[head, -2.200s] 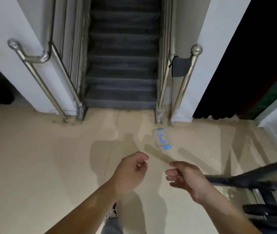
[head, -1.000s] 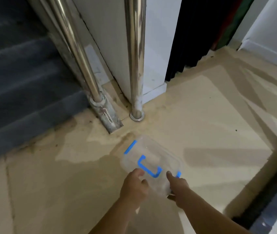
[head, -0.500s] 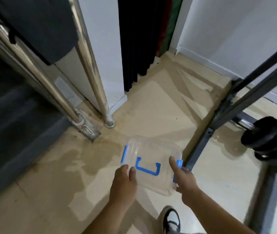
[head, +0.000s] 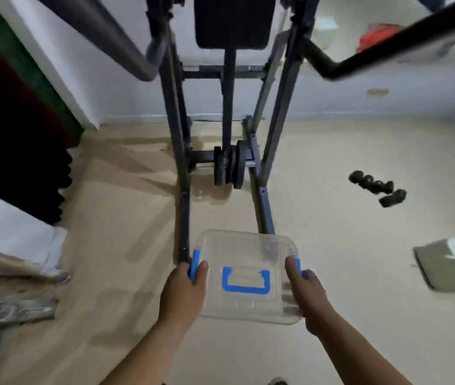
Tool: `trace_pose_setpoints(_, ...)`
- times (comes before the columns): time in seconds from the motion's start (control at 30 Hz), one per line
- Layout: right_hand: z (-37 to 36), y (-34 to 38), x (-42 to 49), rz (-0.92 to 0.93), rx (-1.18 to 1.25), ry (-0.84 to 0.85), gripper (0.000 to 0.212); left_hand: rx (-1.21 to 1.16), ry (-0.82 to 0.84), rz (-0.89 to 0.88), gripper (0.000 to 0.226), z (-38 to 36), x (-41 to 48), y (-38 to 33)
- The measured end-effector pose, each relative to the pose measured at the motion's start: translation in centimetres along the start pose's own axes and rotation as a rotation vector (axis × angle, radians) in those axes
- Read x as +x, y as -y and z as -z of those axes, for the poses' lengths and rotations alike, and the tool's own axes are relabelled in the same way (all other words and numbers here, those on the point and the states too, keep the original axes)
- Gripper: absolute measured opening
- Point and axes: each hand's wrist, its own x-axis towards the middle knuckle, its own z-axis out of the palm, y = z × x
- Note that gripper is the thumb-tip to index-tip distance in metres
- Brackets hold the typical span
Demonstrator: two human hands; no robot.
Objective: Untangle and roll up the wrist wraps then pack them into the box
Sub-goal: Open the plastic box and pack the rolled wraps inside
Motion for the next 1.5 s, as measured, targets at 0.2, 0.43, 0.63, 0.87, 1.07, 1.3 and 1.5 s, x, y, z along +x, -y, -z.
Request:
trace_pose_setpoints(0.2, 23.0, -3.4, 1.7, -0.037, 0.243, -0.261, 0.058, 0.166, 0.247, -0.155, 0.043, -18.0, -8.5, -14.9)
trace_pose_setpoints(0.43, 41.9, -2.2, 5.4, -0.009, 0.423, -0.358, 0.056, 0.245, 0.341, -0.337, 0.046, -33.2, -11.9, -28.9)
trace_pose_setpoints(0.63, 54.3, 0.7, 12.9, -0.02, 0.456, -0.404, 0.055, 0.282, 0.429, -0.44, 0.044, -45.9, -8.9, -40.1)
trace_pose_setpoints(0.87, 69.7, 7.1, 21.0, 0.001, 0.463, -0.549, 0.054, 0.267, 0.569, -0.491, 0.049, -60.1, -8.4, -56.0)
trace_pose_setpoints(1.07, 83.0, 10.5, 30.3, -0.039, 0.627, -0.544, 0.056, 0.209, 0.648, -0.486, 0.057, -71.9, -6.3, -68.2)
trace_pose_setpoints(1.3, 94.2, 19.0, 43.0, 0.186, 0.432, -0.649, 0.028, 0.103, 0.508, -0.394, 0.043, -82.5, -4.3, -79.3)
trace_pose_setpoints(1.5, 98.9, 29.5, 52.5, 0.131, 0.345, -0.48, 0.04, -0.013, 0.392, -0.31, 0.047, -86.3, 1.2, -87.3)
